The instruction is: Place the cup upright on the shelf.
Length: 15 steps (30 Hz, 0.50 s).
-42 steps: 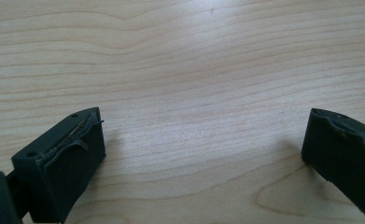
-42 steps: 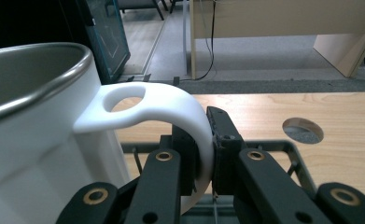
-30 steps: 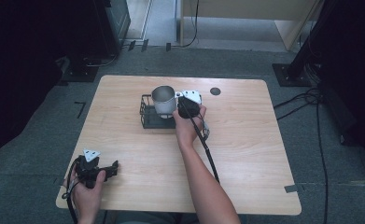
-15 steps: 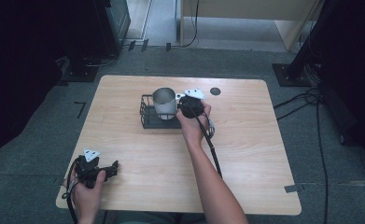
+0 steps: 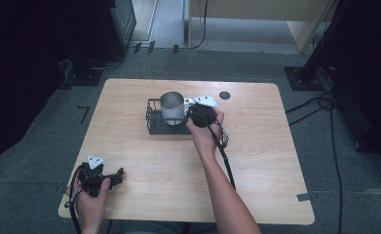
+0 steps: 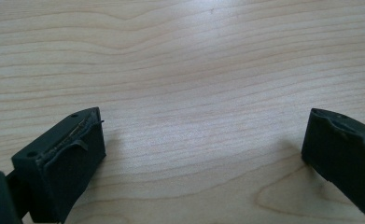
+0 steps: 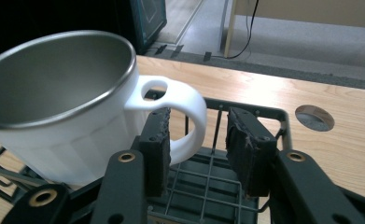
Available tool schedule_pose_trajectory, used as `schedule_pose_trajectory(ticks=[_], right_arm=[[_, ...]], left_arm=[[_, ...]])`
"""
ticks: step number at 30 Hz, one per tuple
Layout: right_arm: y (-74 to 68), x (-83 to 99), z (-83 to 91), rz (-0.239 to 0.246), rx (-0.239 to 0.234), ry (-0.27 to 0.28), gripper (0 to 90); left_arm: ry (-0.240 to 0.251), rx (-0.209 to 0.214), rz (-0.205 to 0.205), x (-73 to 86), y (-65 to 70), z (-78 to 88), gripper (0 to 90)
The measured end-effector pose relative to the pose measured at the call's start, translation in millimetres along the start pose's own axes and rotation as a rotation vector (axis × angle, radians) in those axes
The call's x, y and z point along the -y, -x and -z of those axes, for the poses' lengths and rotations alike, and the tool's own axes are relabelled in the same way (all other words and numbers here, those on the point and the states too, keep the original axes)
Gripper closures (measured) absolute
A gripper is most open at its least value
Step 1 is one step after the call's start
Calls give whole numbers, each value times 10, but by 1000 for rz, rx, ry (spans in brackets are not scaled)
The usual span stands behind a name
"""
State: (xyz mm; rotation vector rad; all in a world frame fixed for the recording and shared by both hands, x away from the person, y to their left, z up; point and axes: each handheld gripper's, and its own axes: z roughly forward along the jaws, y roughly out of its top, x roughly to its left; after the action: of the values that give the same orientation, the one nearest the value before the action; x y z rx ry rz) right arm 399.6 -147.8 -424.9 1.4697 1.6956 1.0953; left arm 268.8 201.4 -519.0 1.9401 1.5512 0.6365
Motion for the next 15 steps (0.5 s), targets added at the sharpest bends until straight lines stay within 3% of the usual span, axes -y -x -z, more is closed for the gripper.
schedule_pose_trajectory(ticks=[4,8,14,15], right_arm=[[27,-84,24,-22,12,51,597],[38,-137,-66,-35,3,53,596],[37,-157,-88,-16,11,47,607],[47,-165,-74,-26,9,40,573]], left_arm=[[0,0,0,0,0,0,0],[0,0,0,0,0,0,0],[0,0,0,0,0,0,0],[0,0,0,0,0,0,0]])
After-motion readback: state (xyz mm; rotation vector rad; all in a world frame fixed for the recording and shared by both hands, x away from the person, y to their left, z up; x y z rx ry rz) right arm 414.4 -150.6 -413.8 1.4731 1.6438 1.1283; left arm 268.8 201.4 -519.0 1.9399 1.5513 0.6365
